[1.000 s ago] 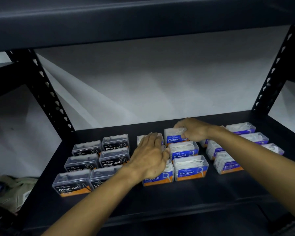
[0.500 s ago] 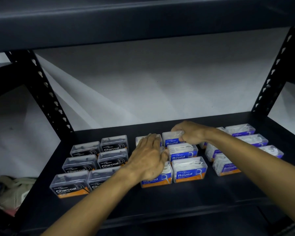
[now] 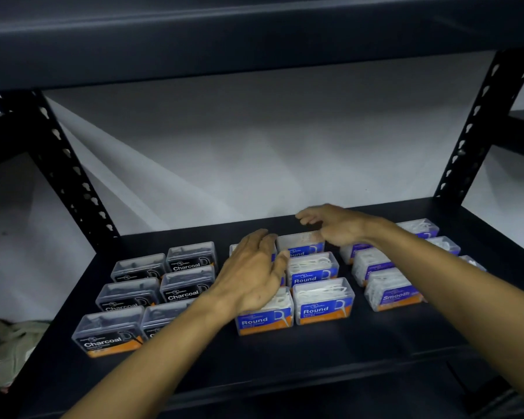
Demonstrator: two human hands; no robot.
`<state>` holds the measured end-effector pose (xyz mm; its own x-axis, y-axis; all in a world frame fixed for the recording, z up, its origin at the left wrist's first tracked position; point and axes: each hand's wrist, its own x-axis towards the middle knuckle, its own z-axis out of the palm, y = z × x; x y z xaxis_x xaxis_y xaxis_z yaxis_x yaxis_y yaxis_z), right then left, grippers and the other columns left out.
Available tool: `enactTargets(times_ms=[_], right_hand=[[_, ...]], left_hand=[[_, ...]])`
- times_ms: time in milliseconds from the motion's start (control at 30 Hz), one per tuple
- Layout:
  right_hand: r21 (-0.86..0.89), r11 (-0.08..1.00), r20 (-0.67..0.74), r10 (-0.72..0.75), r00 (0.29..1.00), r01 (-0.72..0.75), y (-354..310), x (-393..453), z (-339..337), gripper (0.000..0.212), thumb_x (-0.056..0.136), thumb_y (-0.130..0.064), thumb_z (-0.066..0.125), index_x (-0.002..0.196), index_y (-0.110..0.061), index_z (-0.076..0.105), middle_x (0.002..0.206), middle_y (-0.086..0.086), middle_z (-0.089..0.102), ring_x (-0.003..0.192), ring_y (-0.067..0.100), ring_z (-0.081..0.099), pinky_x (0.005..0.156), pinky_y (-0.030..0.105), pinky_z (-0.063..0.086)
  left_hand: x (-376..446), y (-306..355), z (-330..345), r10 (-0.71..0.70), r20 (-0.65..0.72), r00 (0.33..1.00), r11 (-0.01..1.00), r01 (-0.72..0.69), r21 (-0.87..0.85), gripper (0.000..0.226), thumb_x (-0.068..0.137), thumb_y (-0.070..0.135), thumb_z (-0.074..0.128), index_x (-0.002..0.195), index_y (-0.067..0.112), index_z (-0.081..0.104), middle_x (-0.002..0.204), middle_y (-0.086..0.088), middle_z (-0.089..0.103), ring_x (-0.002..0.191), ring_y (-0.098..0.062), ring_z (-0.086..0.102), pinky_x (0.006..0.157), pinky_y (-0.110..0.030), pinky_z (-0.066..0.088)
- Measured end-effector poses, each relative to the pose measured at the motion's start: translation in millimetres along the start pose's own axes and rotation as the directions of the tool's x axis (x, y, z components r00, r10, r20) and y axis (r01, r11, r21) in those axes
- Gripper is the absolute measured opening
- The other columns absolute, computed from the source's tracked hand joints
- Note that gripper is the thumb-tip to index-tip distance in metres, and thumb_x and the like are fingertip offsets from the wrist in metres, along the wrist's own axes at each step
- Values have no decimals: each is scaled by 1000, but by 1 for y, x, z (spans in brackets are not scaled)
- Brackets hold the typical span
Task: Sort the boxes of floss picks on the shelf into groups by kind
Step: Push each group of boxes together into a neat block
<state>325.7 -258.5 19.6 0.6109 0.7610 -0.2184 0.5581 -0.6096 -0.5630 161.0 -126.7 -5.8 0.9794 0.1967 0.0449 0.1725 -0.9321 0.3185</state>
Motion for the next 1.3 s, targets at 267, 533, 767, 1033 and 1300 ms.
enactTargets(times_ms=[267,533,767,1033,1300], right_hand=[[50,996,-433,90,897,-75,74,-56,-53,37,93,-20,56,130,-19,54,137,-1,52,124,14,49,99,21,35],[78,957,-433,285,855,-280,143,-84,-67,41,91,-25,59,131,-16,54,140,5,51,126,22,49,104,31,38],[271,912,-288,383,878,-308,163,-81,-67,54,87,-35,64,136,-22,48,140,7,49,123,23,51,102,35,41],[328,898,-299,392,870,-292,162,-71,-61,51,84,-33,68,130,-16,54,132,6,56,112,20,57,96,36,47],[313,904,-287,383,878,-292,161,-70,-64,49,85,-30,67,129,-14,54,132,6,56,113,21,56,98,37,47]], left_hand=[[45,59,3,99,-74,992,990,-106,-98,52,99,38,49,147,22,38,150,-1,43,132,-20,45,105,-32,39],[103,115,22,148,158,976,989,-146,-27,57,102,34,48,153,17,30,156,-3,35,140,-20,36,110,-30,30],[131,123,37,121,295,948,987,-145,62,32,98,33,51,128,21,55,126,-3,62,106,-19,59,94,-39,49],[137,120,41,145,272,951,985,-164,50,32,95,28,56,126,22,56,124,1,62,106,-16,58,94,-41,49],[140,117,43,148,252,956,987,-161,28,30,96,27,56,125,22,57,122,1,63,106,-16,59,95,-41,50]])
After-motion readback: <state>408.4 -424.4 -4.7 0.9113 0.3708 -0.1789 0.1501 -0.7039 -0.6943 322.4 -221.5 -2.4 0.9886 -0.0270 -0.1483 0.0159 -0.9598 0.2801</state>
